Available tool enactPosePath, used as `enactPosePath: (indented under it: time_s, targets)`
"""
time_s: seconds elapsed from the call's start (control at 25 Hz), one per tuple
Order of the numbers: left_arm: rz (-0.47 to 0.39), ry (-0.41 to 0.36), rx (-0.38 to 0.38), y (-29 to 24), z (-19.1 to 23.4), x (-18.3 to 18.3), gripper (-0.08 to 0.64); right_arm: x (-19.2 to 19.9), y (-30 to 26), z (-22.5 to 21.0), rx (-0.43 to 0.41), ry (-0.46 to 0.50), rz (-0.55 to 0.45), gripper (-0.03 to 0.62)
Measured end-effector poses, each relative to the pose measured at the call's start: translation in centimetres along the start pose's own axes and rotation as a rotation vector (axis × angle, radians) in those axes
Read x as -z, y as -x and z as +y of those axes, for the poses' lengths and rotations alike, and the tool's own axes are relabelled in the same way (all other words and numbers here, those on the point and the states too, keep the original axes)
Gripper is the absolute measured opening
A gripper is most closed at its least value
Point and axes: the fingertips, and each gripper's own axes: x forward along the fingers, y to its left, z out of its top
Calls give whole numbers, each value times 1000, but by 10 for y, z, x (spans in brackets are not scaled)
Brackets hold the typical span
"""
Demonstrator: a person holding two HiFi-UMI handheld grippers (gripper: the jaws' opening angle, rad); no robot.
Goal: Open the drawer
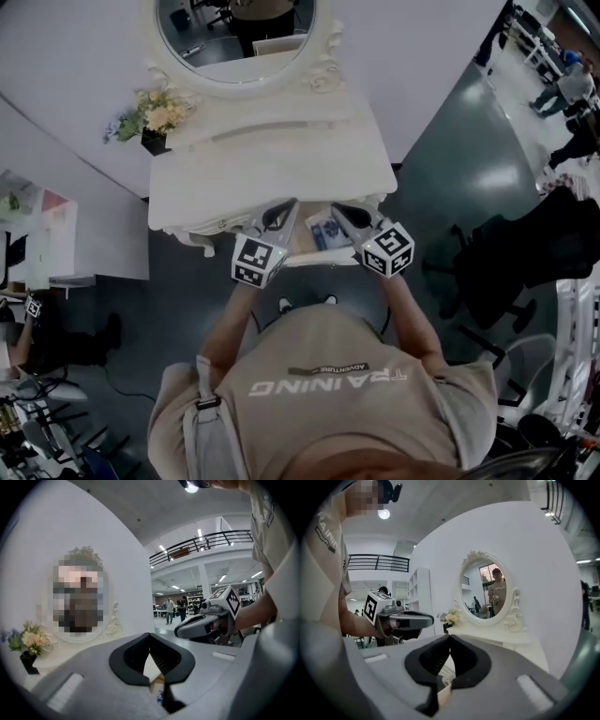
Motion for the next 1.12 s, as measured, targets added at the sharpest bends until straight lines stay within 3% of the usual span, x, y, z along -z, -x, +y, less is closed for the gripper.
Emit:
enactPosePath:
  time_s: [0.16,0.44,0.92,1.12]
  targets:
    - [-48,-32,-46,4,14,-26,-2,-38,4,4,18,22,-52,3]
    - [-169,81,-137,26,41,-68,-2,-88,14,10,55,96,-125,3]
    - [-308,36,-176,49,34,-124,-2,-129,22,6,85,121,-251,3]
    - [-300,0,-222,58,33,-119,-2,-134,28,10,140,176,-270,3]
